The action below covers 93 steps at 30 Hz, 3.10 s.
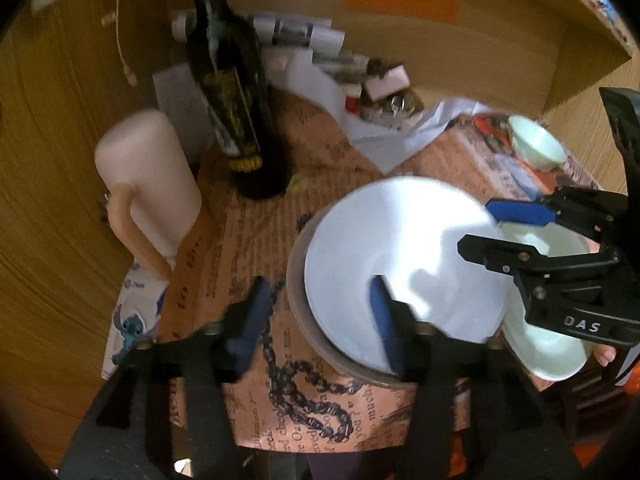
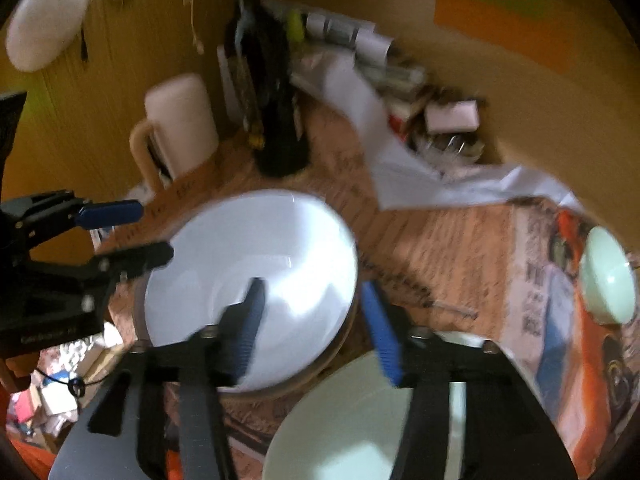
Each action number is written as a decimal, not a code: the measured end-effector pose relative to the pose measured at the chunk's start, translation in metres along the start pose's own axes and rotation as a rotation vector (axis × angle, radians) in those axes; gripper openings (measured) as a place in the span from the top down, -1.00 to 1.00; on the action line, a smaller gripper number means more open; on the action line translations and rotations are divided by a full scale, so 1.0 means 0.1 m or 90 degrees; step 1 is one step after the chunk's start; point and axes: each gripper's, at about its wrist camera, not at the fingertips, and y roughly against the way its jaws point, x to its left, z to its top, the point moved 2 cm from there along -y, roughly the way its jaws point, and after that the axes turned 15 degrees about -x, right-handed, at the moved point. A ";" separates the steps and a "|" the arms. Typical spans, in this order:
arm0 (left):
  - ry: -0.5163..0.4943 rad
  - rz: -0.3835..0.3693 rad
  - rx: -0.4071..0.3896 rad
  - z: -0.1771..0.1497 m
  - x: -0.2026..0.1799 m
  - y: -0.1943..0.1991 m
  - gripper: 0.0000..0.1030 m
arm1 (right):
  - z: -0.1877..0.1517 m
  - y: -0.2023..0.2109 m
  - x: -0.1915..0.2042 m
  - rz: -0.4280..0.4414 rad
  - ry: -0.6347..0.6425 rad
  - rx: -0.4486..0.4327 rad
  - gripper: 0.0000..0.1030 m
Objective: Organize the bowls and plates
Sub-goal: 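Open the left tool and move it to the mint green bowl, then grasp the mint green bowl rim with the left tool and lift it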
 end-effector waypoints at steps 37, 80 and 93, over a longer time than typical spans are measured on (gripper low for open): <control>-0.073 -0.140 -0.042 1.42 -1.52 -1.11 -0.89 | -0.24 0.56 -3.08 -0.396 -0.224 -0.042 -0.37; -0.124 -0.210 0.169 1.07 -2.06 -2.29 -0.23 | -0.64 0.10 -2.47 -0.188 -0.239 0.104 0.50; -0.140 -0.258 0.223 0.95 -2.28 -2.38 0.74 | -0.65 -0.11 -2.67 -0.168 -0.272 0.083 0.62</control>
